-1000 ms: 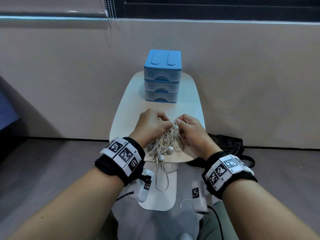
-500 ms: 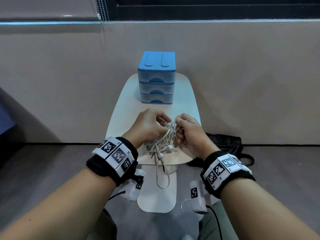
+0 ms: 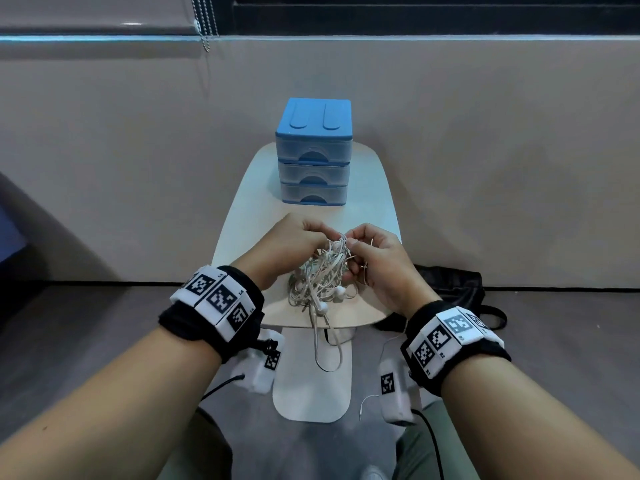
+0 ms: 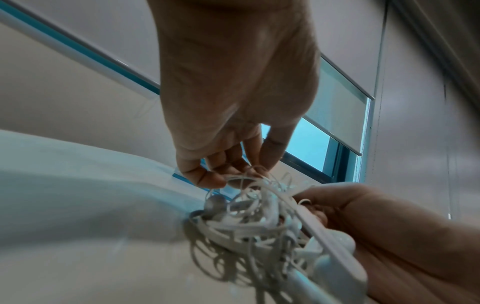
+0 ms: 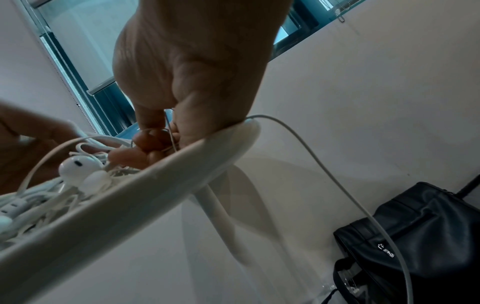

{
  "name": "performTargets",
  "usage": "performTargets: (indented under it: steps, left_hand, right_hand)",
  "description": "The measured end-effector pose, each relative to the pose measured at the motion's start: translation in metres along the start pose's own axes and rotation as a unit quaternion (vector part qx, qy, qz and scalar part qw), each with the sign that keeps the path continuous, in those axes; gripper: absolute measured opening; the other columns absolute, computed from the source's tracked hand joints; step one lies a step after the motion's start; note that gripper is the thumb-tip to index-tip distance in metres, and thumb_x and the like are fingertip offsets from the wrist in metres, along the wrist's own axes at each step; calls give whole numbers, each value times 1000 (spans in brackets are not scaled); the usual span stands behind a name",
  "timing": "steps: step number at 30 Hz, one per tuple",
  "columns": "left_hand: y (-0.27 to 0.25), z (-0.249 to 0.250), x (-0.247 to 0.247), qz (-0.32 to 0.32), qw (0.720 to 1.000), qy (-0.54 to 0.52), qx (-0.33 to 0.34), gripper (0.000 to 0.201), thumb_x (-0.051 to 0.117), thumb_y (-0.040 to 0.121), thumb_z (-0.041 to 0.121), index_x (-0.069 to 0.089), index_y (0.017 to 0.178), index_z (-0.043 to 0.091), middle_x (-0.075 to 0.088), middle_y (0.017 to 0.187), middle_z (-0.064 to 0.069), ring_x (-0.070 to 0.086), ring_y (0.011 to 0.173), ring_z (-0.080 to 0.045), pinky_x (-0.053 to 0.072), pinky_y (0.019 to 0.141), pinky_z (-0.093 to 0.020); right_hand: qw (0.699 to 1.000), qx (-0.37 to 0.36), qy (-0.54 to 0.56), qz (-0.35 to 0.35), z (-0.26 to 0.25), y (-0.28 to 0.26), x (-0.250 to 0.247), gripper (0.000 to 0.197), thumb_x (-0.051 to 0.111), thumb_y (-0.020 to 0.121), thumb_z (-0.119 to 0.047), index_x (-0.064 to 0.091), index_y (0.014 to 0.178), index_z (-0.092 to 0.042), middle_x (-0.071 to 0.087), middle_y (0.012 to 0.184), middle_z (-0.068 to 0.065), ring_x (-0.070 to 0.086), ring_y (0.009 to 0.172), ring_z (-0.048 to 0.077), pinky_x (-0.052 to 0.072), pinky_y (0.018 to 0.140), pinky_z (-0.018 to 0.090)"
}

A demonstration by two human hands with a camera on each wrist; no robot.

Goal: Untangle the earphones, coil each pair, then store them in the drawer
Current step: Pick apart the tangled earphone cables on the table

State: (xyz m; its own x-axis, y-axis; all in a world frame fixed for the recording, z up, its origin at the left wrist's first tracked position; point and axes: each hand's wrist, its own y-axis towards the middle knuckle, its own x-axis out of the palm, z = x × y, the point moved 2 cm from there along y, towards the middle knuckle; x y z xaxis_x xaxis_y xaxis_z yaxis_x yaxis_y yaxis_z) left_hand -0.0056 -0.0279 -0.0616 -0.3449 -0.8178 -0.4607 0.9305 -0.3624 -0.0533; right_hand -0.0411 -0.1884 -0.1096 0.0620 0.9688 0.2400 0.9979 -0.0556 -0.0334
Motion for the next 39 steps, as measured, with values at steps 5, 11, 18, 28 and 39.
performTargets:
  steps: [5, 11, 18, 28, 39]
  left_hand:
    - [3, -6, 0, -18, 1000, -7, 14, 18, 72, 93, 9, 79, 103, 21, 68, 74, 1, 59, 66, -11, 50, 70, -31]
    - [1, -4, -1, -8, 999, -14, 49, 10, 83, 84, 10, 80, 92, 15, 72, 88, -7, 63, 68, -7, 52, 71, -27]
    - [3, -3, 4, -27, 998, 5, 58, 11, 79, 89, 13, 77, 100, 12, 72, 97, -6, 59, 58, 7, 44, 55, -9]
    - [9, -3, -2, -38, 997, 11, 59, 14, 79, 89, 11, 77, 104, 13, 71, 104, -15, 60, 62, 4, 48, 61, -13]
    - [9, -2, -3, -54, 998, 6, 36, 17, 64, 97, 2, 79, 103, 9, 77, 93, -5, 67, 73, -1, 52, 68, -16]
  right_hand:
    - [1000, -16, -5, 5, 2, -1, 0, 10, 57, 103, -6, 58, 94, -2, 52, 69, 12, 50, 51, 14, 57, 52, 33]
    - [1000, -11, 5, 3, 1, 0, -3, 17, 59, 102, -11, 57, 88, -4, 63, 79, 17, 61, 60, 21, 58, 57, 30]
    - [999, 9, 41, 6, -2, -1, -3, 18, 58, 104, -12, 57, 87, -5, 67, 70, 10, 62, 54, 18, 58, 57, 30]
    - [994, 36, 103, -32, -5, -1, -7, 19, 48, 100, 7, 62, 88, 1, 67, 80, 17, 67, 68, 23, 63, 67, 37]
    - [997, 25, 69, -9, -4, -4, -2, 25, 49, 94, 17, 65, 84, 2, 70, 76, 18, 69, 66, 24, 64, 70, 39]
